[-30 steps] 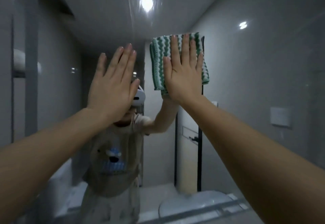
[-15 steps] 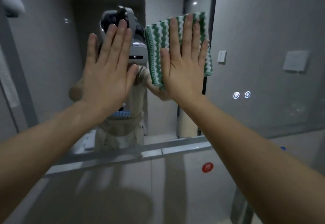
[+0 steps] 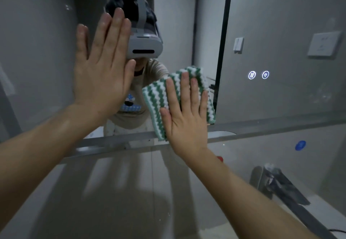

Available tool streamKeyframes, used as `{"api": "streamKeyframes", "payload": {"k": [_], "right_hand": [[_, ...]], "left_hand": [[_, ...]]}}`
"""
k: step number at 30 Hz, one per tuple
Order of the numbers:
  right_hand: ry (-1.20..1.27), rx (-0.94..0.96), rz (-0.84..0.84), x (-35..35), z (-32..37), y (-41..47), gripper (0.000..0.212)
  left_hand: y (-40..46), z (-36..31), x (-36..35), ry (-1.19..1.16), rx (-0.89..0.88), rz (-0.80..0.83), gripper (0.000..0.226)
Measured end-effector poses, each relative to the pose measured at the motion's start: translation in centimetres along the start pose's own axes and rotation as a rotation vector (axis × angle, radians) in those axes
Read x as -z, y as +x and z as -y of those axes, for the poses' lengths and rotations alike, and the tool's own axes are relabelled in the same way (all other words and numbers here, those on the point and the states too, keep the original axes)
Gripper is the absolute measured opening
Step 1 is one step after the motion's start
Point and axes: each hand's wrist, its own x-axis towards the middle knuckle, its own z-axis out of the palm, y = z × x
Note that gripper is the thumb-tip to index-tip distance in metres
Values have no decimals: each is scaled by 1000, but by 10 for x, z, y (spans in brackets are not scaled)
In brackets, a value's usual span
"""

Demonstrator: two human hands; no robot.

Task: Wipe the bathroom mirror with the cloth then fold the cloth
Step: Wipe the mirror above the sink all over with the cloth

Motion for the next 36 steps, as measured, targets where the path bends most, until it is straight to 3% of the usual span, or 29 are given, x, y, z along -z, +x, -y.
{"api": "streamKeyframes", "payload": {"k": [13,19,21,29,36], "right_hand": [[13,-21,-60,-9,1,-10,51],[-23,16,-29,-7,-4,-12,53],[-27,41,-10,-5,-6,-12,54],[-115,487,-13,16,-72,14,53],[-148,559,-56,41,-109,89,54]], "left_hand": [[-2,-2,-9,-13,21,-97,54],[-9,-18,-4,-57,104,-20,58],[-18,-33,-4,-64,60,29,60],[-24,-40,-6,6,12,17,59],[-6,-70,-9,15,208,49,59]]}}
